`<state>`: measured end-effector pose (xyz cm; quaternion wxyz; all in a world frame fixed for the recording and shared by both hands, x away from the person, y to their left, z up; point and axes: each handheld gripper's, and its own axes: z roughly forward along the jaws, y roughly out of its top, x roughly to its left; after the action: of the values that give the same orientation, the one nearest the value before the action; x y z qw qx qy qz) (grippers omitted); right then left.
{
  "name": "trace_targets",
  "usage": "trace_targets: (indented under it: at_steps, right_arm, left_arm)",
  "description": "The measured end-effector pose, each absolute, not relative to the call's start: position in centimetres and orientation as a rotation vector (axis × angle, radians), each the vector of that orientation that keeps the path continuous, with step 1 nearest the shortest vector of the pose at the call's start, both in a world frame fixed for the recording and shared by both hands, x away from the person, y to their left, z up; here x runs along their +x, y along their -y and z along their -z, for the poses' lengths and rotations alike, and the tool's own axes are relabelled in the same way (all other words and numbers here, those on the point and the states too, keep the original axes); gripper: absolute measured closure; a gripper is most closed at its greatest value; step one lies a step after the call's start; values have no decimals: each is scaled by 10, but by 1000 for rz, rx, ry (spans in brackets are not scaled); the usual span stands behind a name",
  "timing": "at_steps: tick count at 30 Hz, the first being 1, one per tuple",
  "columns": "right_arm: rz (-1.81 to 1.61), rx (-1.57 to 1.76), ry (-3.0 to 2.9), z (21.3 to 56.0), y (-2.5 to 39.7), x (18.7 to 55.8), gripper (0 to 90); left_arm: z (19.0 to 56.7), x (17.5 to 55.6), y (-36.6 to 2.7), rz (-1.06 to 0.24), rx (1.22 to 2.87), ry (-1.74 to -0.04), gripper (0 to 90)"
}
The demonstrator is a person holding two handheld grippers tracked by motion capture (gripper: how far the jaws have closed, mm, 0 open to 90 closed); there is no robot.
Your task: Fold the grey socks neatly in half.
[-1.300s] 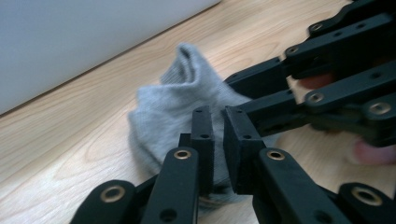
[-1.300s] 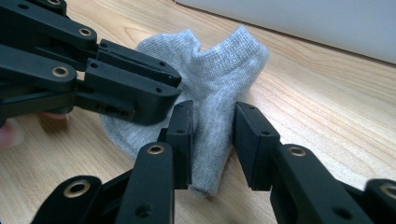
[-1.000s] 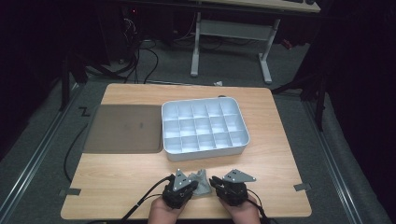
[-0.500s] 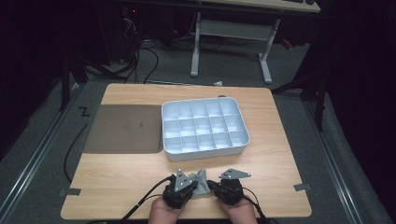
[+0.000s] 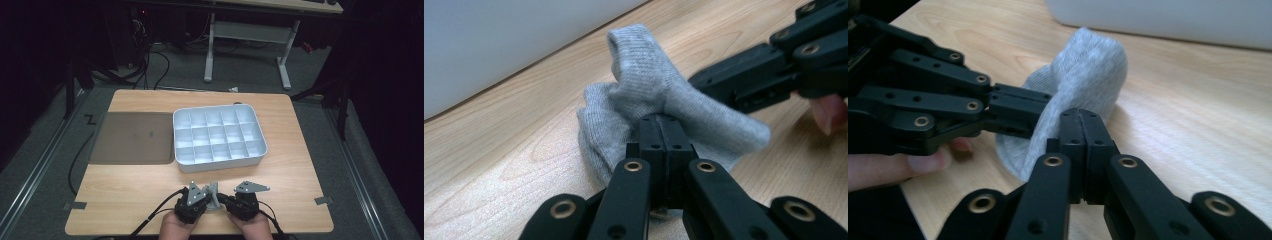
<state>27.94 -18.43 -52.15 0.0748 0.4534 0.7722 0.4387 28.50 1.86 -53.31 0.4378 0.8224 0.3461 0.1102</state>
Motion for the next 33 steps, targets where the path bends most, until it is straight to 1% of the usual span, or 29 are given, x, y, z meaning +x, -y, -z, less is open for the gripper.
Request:
trace_targets:
  at_steps: [2, 3, 4, 5, 7, 8, 10, 13, 14, 15, 16, 17, 19, 22, 26, 33]
  right_arm:
    - [-1341, 1364, -2280, 517, 190, 278, 827]
    - [-1360, 1364, -2263, 515, 192, 276, 779]
    - [-1392, 1366, -2254, 513, 193, 275, 710]
    - [-1424, 1367, -2246, 512, 194, 273, 665]
    - [-1414, 1365, -2255, 512, 190, 271, 624]
    - [-1370, 1364, -2267, 514, 187, 270, 619]
    - [-1290, 1373, -2279, 520, 183, 270, 625]
    - [-1249, 1405, -2318, 528, 181, 274, 667]
    - [-1239, 1406, -2333, 530, 181, 274, 713]
    - [-1245, 1409, -2330, 532, 180, 274, 786]
    - [-1245, 1409, -2330, 532, 180, 274, 786]
    - [-1237, 1399, -2332, 531, 180, 274, 804]
    - [-1235, 1389, -2332, 531, 179, 273, 814]
    - [-1236, 1374, -2339, 530, 179, 273, 821]
    - [-1246, 1333, -2335, 525, 178, 268, 826]
    - [-1281, 1249, -2306, 511, 173, 261, 831]
  left_arm:
    - [533, 285, -19, -275, 2045, -860, 900]
    - [533, 285, -19, -276, 2045, -860, 900]
    - [533, 285, -19, -275, 2045, -860, 900]
    - [533, 285, -19, -275, 2045, -860, 900]
    - [533, 285, -19, -276, 2045, -860, 900]
    - [533, 285, -19, -278, 2045, -859, 900]
    - [533, 285, -19, -274, 2044, -860, 900]
    - [533, 284, -20, -276, 2029, -857, 897]
    - [532, 283, -22, -294, 1997, -847, 879]
    - [531, 280, -23, -331, 1951, -837, 853]
    - [530, 279, -24, -348, 1936, -837, 853]
    - [529, 280, -22, -342, 1951, -842, 855]
    - [532, 285, -19, -329, 2001, -867, 859]
    - [532, 286, -17, -348, 2022, -876, 873]
    - [533, 286, -13, -372, 2066, -854, 900]
    - [533, 282, -9, -397, 2096, -815, 900]
